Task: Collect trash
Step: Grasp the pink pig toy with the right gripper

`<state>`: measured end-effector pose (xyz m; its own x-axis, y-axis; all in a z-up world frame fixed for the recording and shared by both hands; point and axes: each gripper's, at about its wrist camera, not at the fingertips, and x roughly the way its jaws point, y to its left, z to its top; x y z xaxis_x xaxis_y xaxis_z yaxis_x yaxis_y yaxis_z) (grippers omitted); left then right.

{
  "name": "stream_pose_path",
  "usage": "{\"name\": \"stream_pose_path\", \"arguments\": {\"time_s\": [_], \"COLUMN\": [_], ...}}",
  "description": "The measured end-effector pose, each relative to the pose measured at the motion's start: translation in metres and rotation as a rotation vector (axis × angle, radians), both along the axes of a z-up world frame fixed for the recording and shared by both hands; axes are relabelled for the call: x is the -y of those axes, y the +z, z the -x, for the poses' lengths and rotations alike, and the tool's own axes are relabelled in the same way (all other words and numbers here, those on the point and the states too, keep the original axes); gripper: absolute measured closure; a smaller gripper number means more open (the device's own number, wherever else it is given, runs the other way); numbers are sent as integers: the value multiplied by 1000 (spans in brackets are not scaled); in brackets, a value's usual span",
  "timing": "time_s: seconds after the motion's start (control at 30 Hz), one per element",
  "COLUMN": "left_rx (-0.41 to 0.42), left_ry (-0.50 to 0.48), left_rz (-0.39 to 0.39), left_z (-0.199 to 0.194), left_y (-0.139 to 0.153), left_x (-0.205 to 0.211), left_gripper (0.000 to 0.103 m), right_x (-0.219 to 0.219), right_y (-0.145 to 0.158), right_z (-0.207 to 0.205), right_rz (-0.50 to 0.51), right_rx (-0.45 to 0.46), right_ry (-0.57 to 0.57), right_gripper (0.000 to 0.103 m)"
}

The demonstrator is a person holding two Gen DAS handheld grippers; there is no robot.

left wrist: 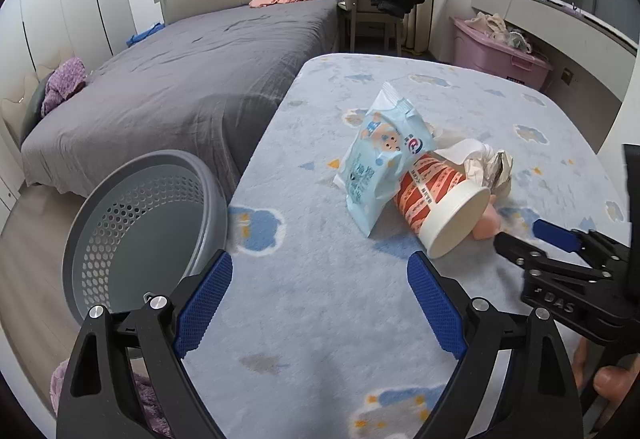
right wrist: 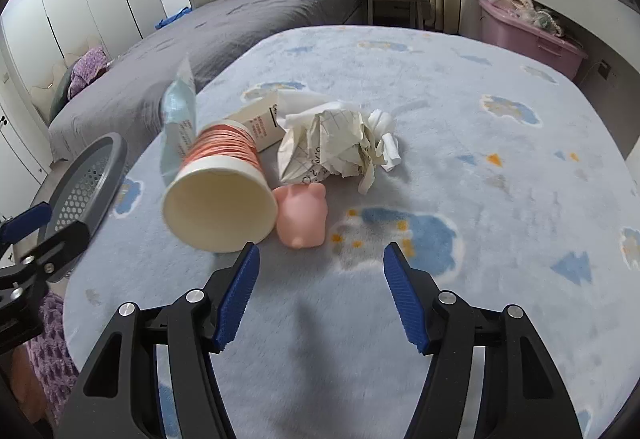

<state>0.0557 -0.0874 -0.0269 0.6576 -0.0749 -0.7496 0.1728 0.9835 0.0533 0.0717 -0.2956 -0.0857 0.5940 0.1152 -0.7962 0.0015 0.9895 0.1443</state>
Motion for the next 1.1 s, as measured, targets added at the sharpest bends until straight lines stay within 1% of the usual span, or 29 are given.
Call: {"name": "stream_pose_path", "arguments": {"time_s": [0.23,0.43,0.77,0.8,0.93,0.97,1.0,1.03,1.1], "left_rx": [-9,-17,-19,-20,-23,-24,-25,-25,-27], "left_ry": [1,-1,1,1,0,-1,-1,-1,-3], "left_rz": [-4,-8,-6,-6,-6,-6,-6,-7,-9], "left_z": [-6,-8,-8,-9,-9,-9,-8,-8,-7], "left_y": [-1,-3,-4,-4,-6,-7,-7,-8,-9], "left_x": [6,10,11,11,13,14,14,15,18], "left_gripper": [16,16,16,16,16,16,16,16,16], "right_x": [-6,-11,-14,-14,-18,-18,-19,-18,-15], "right_y": [-12,-14,-17,-17,-16,-16,-15,-15,-13], "right_z": [-16,-25,-39,-40,-39,-38,-36,-33,-29], "right_rz": [31,75,91,87,73,69,62,53,32], "right_rx": [-41,-37,-36,-36,-30,-28,-27,-25,-22], "right_ry": [26,31,30,33,57,62,67,70,68], "right_gripper": [41,41,42,44,62,65,70,72,72]}}
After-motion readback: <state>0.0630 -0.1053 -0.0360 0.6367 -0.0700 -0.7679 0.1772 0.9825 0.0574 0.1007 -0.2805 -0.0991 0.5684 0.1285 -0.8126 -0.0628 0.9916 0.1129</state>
